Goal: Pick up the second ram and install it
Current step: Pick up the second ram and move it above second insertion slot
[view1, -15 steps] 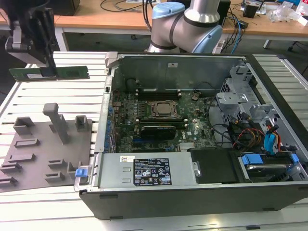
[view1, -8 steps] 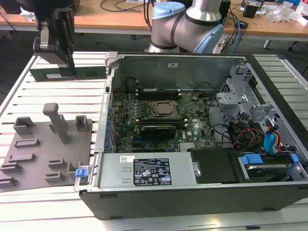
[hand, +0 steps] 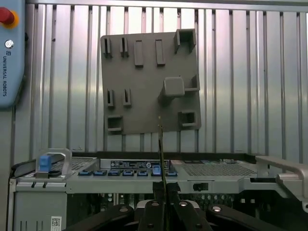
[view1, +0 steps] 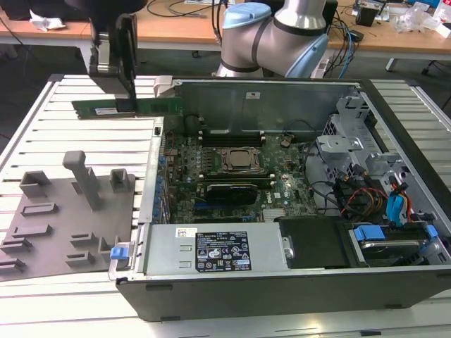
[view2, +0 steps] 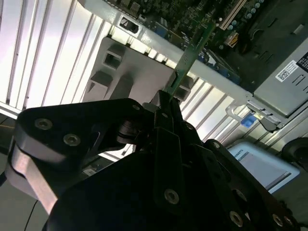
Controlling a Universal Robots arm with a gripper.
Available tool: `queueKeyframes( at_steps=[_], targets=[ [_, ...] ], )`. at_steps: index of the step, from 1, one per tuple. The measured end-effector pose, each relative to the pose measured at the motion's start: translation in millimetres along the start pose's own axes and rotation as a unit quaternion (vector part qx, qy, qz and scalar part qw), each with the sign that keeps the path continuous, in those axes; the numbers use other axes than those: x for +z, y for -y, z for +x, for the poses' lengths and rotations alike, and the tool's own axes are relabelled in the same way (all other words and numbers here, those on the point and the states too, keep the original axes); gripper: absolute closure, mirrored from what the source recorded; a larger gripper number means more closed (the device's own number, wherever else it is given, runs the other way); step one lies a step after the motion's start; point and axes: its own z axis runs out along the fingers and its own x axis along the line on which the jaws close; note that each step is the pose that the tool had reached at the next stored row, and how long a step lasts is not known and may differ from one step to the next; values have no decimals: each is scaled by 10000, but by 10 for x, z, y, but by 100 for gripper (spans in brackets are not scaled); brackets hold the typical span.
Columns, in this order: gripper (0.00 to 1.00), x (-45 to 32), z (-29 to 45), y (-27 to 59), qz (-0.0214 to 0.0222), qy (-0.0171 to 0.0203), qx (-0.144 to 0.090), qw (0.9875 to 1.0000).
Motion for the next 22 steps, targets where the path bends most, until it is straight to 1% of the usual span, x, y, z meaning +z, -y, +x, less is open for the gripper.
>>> queueKeyframes(
  at_steps=[1,3,4,5,6,7,10,14,22],
  targets=[
    [86,-2,0,30,-2,0,-1,10000],
    [86,-9,2,151,-9,0,0,10000],
    [86,-12,2,197,-12,0,0,10000],
    [86,-15,3,261,-16,0,-1,10000],
    [86,-21,3,349,-22,0,0,10000],
    [86,-24,4,410,-27,0,0,10000],
    [86,-33,5,554,-38,0,0,10000],
    [86,-47,6,791,-57,0,1,10000],
    [86,-60,8,1033,-75,1,1,10000]
  ],
)
